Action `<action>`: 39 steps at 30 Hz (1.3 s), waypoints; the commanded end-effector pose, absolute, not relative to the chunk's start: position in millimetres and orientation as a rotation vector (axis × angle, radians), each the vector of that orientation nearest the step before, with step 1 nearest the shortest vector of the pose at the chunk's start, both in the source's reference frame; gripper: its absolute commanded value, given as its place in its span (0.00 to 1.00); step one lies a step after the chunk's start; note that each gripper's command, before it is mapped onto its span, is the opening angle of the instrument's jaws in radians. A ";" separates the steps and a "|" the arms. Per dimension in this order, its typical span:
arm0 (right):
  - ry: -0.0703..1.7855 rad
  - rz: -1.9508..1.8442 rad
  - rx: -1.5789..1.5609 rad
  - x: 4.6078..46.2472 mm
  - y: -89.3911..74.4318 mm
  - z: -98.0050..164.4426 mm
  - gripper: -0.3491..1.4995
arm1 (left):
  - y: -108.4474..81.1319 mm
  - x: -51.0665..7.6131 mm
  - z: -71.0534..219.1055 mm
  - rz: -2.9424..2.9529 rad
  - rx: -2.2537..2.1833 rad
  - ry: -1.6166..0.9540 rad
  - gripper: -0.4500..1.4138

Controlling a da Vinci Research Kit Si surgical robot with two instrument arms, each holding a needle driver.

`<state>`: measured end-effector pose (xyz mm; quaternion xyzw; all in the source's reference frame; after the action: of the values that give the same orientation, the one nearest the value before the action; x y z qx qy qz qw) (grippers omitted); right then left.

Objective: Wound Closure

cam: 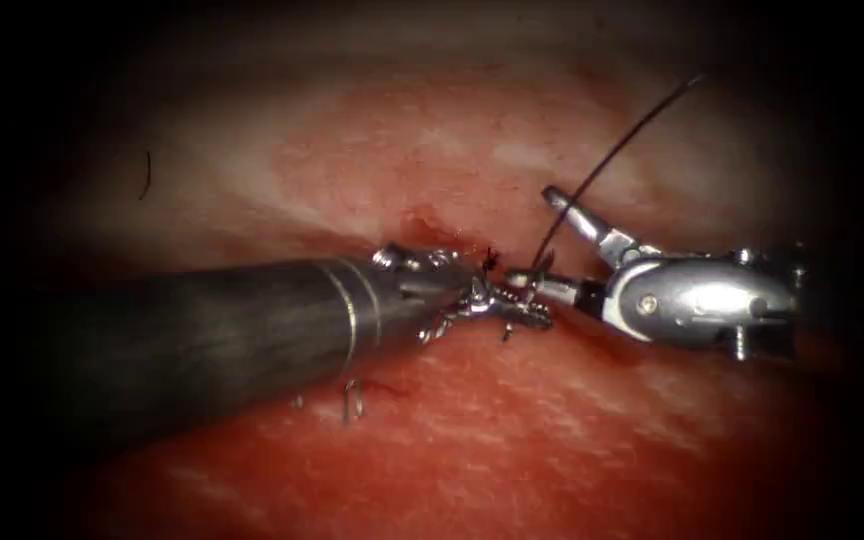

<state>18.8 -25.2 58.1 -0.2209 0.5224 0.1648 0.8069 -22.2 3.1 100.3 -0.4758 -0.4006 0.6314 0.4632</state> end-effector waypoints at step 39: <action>0.984 0.448 -0.323 18.7 -26.1 59.0 0.00 | 3.3 -22.5 100.6 1.763 -1.294 -0.803 0.88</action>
<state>18.1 -26.2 58.3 -0.1526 0.4649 0.2128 0.8458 -21.8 3.6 99.9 -0.5113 -0.3121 0.6971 0.3941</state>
